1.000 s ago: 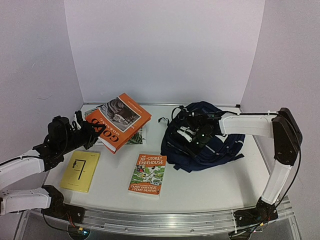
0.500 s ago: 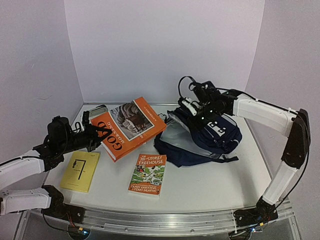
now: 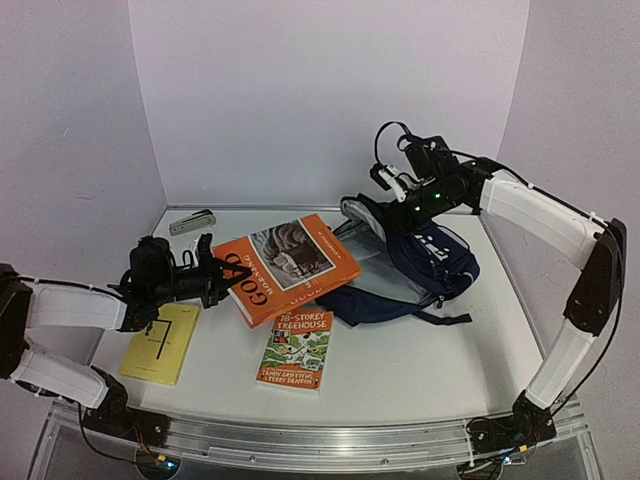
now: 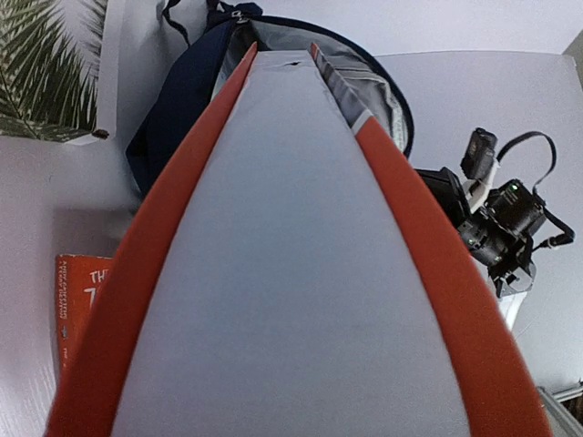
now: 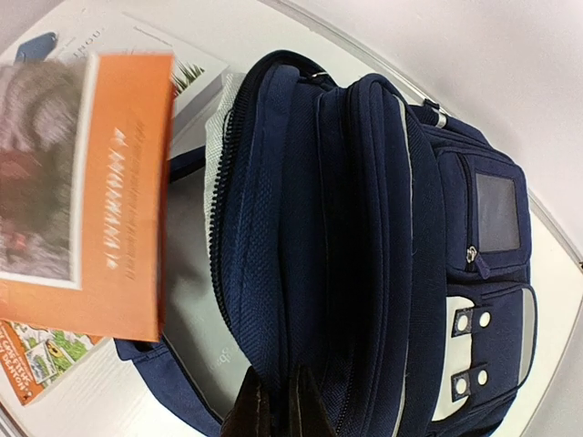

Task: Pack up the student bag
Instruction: Place the book in the student bag.

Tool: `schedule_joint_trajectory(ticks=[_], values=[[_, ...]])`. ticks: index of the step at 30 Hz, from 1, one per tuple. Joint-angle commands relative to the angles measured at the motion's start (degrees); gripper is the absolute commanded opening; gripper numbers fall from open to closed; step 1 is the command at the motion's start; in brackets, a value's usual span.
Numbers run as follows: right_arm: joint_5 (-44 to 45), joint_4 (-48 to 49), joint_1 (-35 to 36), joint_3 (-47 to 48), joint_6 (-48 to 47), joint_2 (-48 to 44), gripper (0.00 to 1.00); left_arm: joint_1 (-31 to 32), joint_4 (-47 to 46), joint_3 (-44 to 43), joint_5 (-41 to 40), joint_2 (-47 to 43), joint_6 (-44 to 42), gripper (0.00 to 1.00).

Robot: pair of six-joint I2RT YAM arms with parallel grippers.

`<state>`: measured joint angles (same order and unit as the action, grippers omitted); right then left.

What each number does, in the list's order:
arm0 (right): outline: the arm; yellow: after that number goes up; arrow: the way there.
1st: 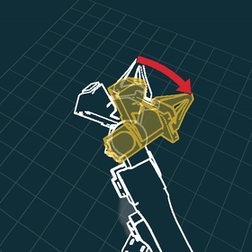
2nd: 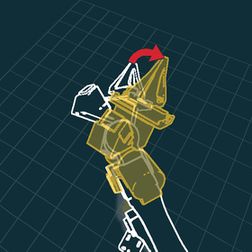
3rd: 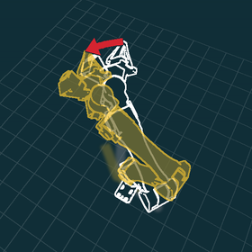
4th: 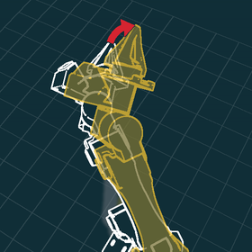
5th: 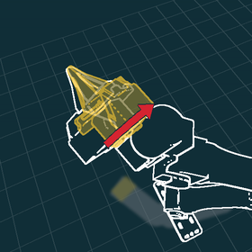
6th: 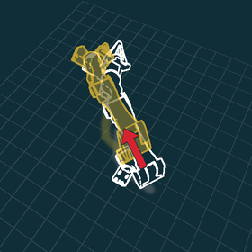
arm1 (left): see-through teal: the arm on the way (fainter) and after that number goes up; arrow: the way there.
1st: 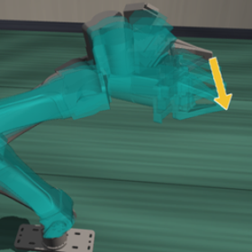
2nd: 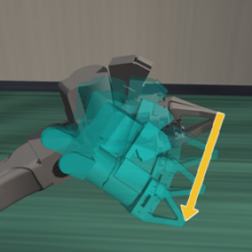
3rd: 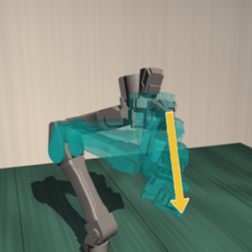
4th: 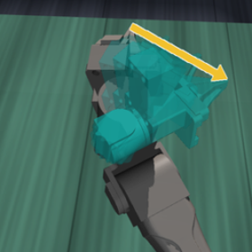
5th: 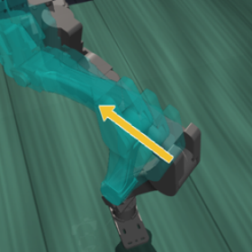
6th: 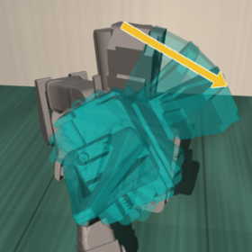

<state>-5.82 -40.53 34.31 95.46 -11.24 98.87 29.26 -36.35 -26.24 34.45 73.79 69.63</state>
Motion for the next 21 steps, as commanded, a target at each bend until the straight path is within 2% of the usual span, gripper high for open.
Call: schedule_joint_trajectory(ticks=[1, 5, 11, 21], values=[[-4.2, 6.4, 0.1, 4.7, 0.6, -1.5, 0.00, 1.3, -17.7, -3.9, 0.5, 8.5, 7.1, 0.00], [-6.4, 6.8, 0.1, 5.2, 1.0, -1.5, 0.00, 2.9, -26.7, -7.5, -0.6, 18.1, 11.6, 0.00], [-8.3, 7.1, 0.2, 5.0, 1.1, -1.6, 0.00, 3.9, -34.5, -15.2, -1.6, 30.5, 17.1, 0.00], [-11.9, 7.2, 0.1, 5.9, 2.1, -1.3, 0.00, 6.9, -25.8, -28.0, -4.1, 40.0, 17.0, 0.00]])
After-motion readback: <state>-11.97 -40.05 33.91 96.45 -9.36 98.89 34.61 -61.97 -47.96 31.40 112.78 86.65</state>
